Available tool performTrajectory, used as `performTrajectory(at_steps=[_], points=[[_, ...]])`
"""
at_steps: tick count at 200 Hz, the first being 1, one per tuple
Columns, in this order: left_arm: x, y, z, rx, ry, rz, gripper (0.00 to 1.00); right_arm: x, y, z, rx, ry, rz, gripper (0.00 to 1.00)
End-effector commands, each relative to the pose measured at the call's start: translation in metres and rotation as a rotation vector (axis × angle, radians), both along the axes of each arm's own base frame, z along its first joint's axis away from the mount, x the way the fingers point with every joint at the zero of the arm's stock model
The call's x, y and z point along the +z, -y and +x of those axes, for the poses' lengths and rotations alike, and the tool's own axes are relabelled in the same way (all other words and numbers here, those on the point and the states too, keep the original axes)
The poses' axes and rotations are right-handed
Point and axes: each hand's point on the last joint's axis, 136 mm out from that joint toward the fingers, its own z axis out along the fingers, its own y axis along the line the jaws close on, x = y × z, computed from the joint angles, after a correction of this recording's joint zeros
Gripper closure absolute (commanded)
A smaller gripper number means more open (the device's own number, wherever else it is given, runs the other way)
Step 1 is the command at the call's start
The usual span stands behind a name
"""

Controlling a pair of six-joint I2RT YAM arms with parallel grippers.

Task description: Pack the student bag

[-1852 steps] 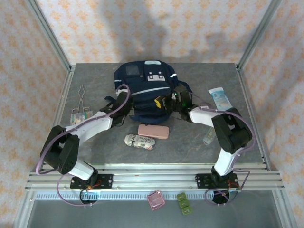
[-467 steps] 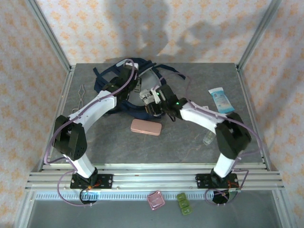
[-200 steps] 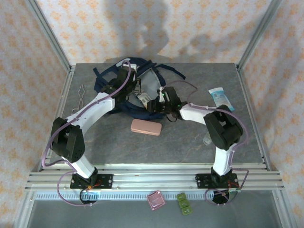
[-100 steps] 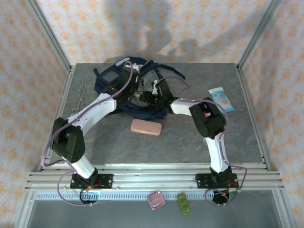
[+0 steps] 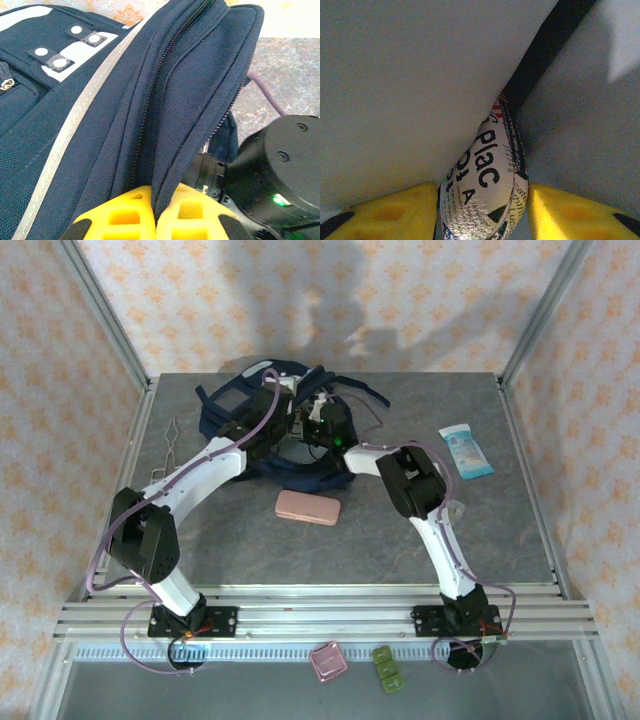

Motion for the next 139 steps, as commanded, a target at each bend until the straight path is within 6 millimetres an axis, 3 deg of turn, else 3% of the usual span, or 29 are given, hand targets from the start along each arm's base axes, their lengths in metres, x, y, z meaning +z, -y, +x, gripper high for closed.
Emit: performTrajectory(at_steps=[1, 32, 54, 85, 88, 91, 120, 139], points=[[0.064, 0.024, -0.006, -0.057, 0.145, -0.152, 1.00, 0.028, -0.021, -0.003, 0.055, 0.022, 0.096, 0.51], [0.064, 0.013, -0.003, -0.017, 0.159, -0.107, 1.00, -0.002, 0.007, -0.013, 0.004, -0.036, -0.096, 0.49], [0.062, 0.004, -0.001, 0.010, 0.163, -0.084, 1.00, -0.005, 0.048, -0.033, -0.065, -0.019, -0.290, 0.35], [0.062, -0.007, 0.002, 0.043, 0.176, -0.060, 1.00, 0.003, 0.109, -0.068, -0.157, 0.039, -0.520, 0.23], [0.062, -0.008, 0.003, 0.047, 0.176, -0.058, 1.00, 0.004, 0.115, -0.071, -0.171, 0.049, -0.540, 0.06], [0.061, -0.008, 0.003, 0.048, 0.176, -0.056, 1.00, 0.005, 0.122, -0.074, -0.186, 0.059, -0.560, 0.00], [0.058, -0.011, 0.003, 0.051, 0.174, -0.046, 1.00, 0.029, 0.166, -0.103, -0.278, 0.130, -0.661, 0.00], [0.055, -0.010, 0.002, 0.047, 0.167, -0.047, 1.00, 0.040, 0.189, -0.123, -0.336, 0.102, -0.594, 0.00]])
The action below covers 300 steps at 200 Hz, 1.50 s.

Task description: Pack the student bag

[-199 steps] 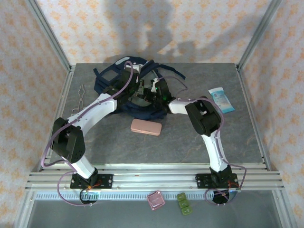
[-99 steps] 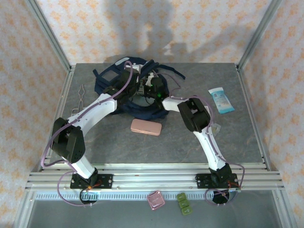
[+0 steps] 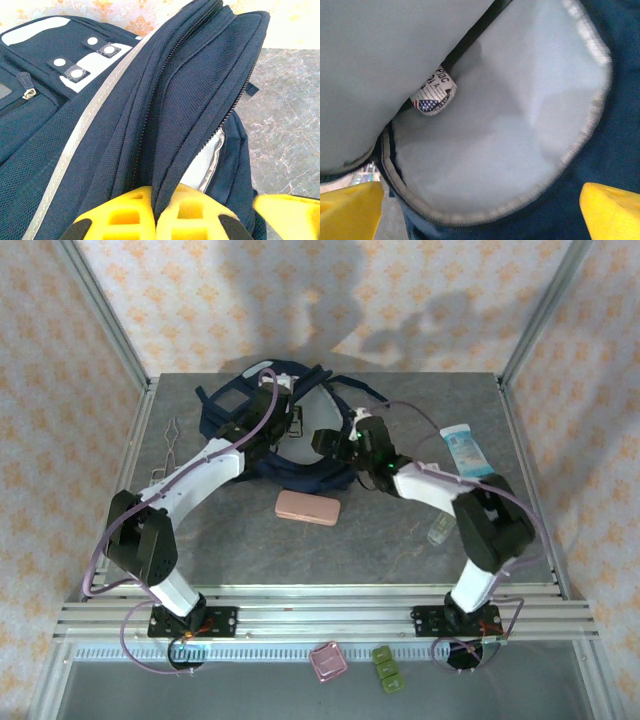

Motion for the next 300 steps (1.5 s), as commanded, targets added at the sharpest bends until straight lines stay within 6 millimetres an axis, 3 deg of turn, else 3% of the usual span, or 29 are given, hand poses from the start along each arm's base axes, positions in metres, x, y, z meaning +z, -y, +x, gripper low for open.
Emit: performTrajectory(at_steps=[1, 25, 52, 73, 107, 163, 217, 257, 300], points=[[0.050, 0.000, 0.002, 0.003, 0.143, -0.063, 1.00, 0.000, 0.041, -0.015, -0.109, 0.022, -0.062, 0.00], [0.049, 0.000, 0.001, 0.002, 0.142, -0.063, 1.00, -0.004, 0.040, -0.045, 0.032, -0.004, -0.034, 0.00], [0.046, 0.002, 0.001, -0.009, 0.133, -0.070, 1.00, -0.030, 0.038, -0.076, 0.144, -0.045, -0.074, 0.00], [0.045, 0.004, 0.001, -0.011, 0.131, -0.073, 1.00, -0.047, 0.032, -0.089, 0.190, -0.054, -0.123, 0.00], [0.045, 0.005, 0.001, -0.015, 0.130, -0.086, 1.00, -0.080, 0.009, -0.104, 0.296, -0.119, -0.145, 0.03], [0.039, 0.006, 0.001, -0.017, 0.117, -0.084, 1.00, -0.102, -0.029, -0.116, 0.422, -0.106, -0.214, 0.02], [0.035, 0.008, 0.003, -0.023, 0.111, -0.085, 1.00, -0.117, -0.056, -0.180, 0.644, -0.133, -0.330, 0.03], [0.037, 0.009, 0.003, -0.029, 0.112, -0.086, 1.00, -0.114, -0.042, -0.161, 0.504, -0.053, -0.450, 0.01], [0.038, 0.007, 0.003, -0.022, 0.112, -0.077, 1.00, -0.124, -0.056, -0.161, 0.526, 0.009, -0.592, 0.01]])
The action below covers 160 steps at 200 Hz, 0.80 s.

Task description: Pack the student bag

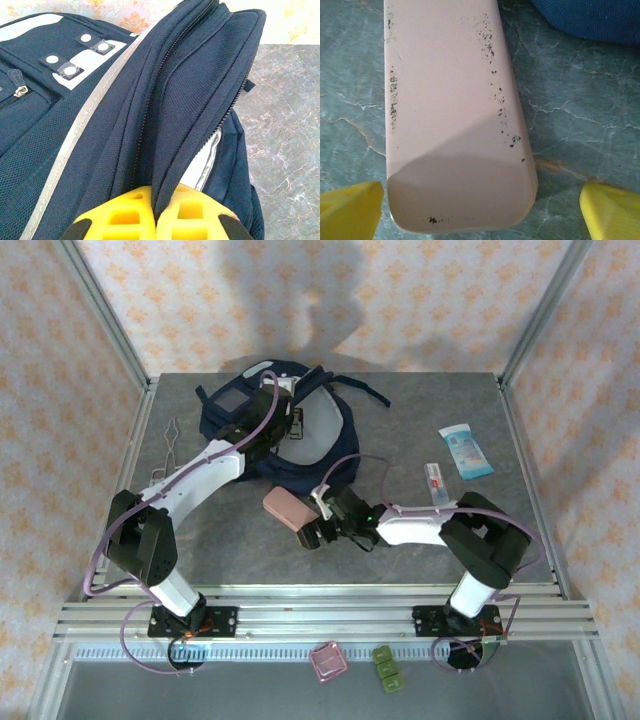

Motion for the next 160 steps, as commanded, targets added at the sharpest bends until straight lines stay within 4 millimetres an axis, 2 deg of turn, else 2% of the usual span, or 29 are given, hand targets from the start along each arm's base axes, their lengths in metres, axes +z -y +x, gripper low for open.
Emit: performTrajectory(at_steps=[1, 27, 48, 71, 85, 117, 147, 160], points=[[0.042, 0.004, 0.004, 0.000, 0.111, -0.072, 1.00, -0.001, -0.005, 0.010, 0.004, 0.099, -0.094, 0.01], [0.040, 0.004, 0.004, -0.002, 0.108, -0.074, 1.00, -0.013, -0.014, 0.010, 0.020, 0.099, -0.131, 0.04], [0.038, 0.005, 0.004, -0.005, 0.104, -0.078, 1.00, -0.022, -0.021, 0.009, 0.032, 0.107, -0.158, 0.12], [0.037, 0.005, 0.004, -0.002, 0.105, -0.077, 1.00, -0.031, -0.028, 0.005, 0.054, 0.095, -0.193, 0.26], [0.037, 0.004, 0.003, -0.002, 0.105, -0.073, 1.00, -0.027, -0.030, 0.001, 0.062, 0.123, -0.199, 0.30], [0.040, 0.001, 0.003, 0.008, 0.110, -0.066, 1.00, -0.009, -0.029, -0.006, 0.065, 0.141, -0.157, 0.47], [0.041, -0.001, 0.004, 0.015, 0.114, -0.068, 1.00, 0.007, -0.019, -0.009, 0.041, 0.166, -0.125, 0.49], [0.041, -0.002, 0.004, 0.017, 0.113, -0.067, 1.00, 0.006, -0.012, -0.010, 0.032, 0.172, -0.133, 0.49]])
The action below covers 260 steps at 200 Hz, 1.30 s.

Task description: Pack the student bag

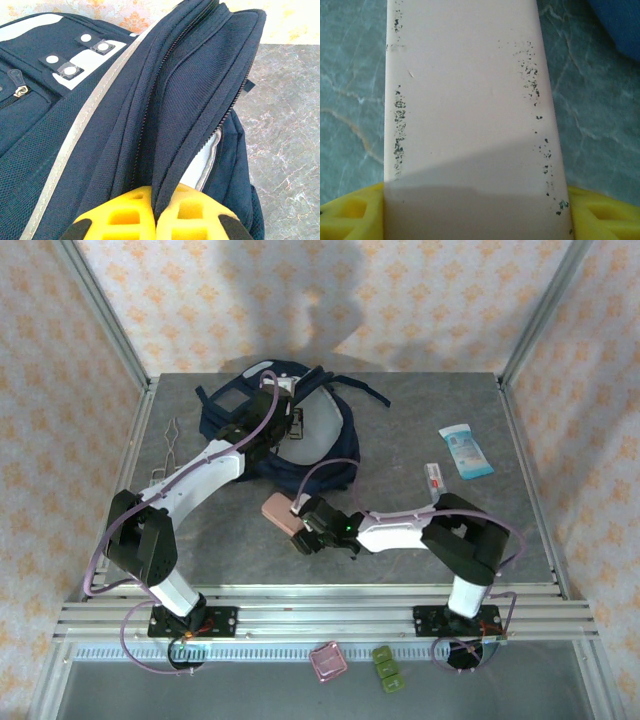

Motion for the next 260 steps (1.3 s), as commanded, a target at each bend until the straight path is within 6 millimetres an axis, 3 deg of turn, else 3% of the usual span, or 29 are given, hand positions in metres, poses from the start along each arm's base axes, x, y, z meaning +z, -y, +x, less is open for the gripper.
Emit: performTrajectory(at_steps=[1, 39, 63, 87, 109, 139, 169, 211, 233, 260], points=[[0.042, -0.002, 0.004, 0.018, 0.114, -0.066, 1.00, 0.017, 0.007, 0.001, -0.027, 0.039, 0.029, 0.49], [0.037, -0.001, 0.005, 0.019, 0.102, -0.068, 1.00, 0.002, 0.010, -0.002, -0.024, 0.010, -0.006, 0.46], [0.036, -0.001, 0.004, 0.020, 0.098, -0.066, 1.00, 0.001, 0.008, 0.000, -0.039, 0.008, -0.007, 0.23], [0.034, -0.001, 0.004, 0.019, 0.094, -0.062, 1.00, 0.004, 0.003, 0.002, -0.019, 0.010, -0.018, 0.16], [0.035, -0.001, 0.005, 0.020, 0.099, -0.065, 1.00, -0.003, 0.001, 0.003, -0.005, 0.004, -0.046, 0.23], [0.037, -0.003, 0.005, 0.021, 0.103, -0.059, 1.00, -0.008, 0.003, -0.002, 0.006, -0.027, -0.066, 0.49], [0.040, -0.002, 0.005, 0.018, 0.104, -0.062, 1.00, 0.021, 0.011, -0.007, -0.005, -0.010, -0.021, 0.58], [0.048, -0.004, 0.004, 0.017, 0.127, -0.065, 1.00, 0.090, 0.033, -0.010, -0.047, 0.065, 0.105, 0.65], [0.060, -0.004, 0.004, 0.015, 0.150, -0.080, 1.00, 0.120, 0.053, 0.007, -0.122, 0.076, 0.197, 0.64], [0.080, -0.006, 0.002, 0.021, 0.190, -0.099, 1.00, 0.146, 0.064, 0.049, -0.195, 0.133, 0.256, 0.63]])
